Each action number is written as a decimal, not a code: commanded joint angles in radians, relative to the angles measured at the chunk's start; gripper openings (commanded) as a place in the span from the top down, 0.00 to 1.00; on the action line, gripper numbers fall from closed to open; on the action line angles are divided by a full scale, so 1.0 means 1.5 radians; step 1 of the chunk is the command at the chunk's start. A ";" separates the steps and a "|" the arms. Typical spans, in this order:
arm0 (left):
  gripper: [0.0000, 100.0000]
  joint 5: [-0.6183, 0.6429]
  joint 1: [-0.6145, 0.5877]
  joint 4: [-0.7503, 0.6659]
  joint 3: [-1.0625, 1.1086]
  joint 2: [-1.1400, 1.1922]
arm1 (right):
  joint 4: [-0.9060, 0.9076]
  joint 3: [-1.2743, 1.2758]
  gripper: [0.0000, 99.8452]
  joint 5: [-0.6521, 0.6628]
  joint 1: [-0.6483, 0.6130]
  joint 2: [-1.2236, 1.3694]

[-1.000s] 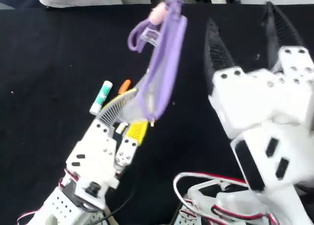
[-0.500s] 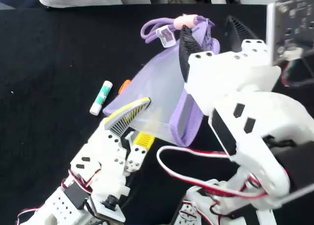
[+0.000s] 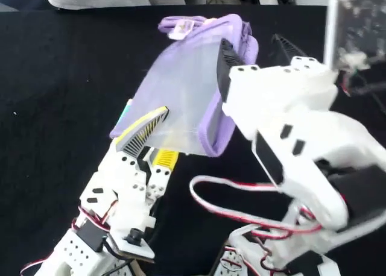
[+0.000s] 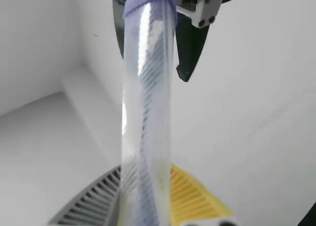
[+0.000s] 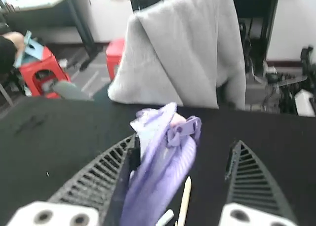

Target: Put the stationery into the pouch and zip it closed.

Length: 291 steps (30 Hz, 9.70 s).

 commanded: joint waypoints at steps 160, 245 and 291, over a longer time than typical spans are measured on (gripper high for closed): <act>0.97 0.225 -0.073 0.173 0.014 -0.011 | -0.292 0.436 0.80 0.426 0.013 -0.197; 0.88 0.056 -0.068 0.104 0.011 -0.011 | 0.020 0.374 0.99 0.733 0.085 -0.098; 0.78 0.704 -0.325 0.725 -0.283 -0.010 | 0.021 0.426 0.99 0.761 0.004 0.191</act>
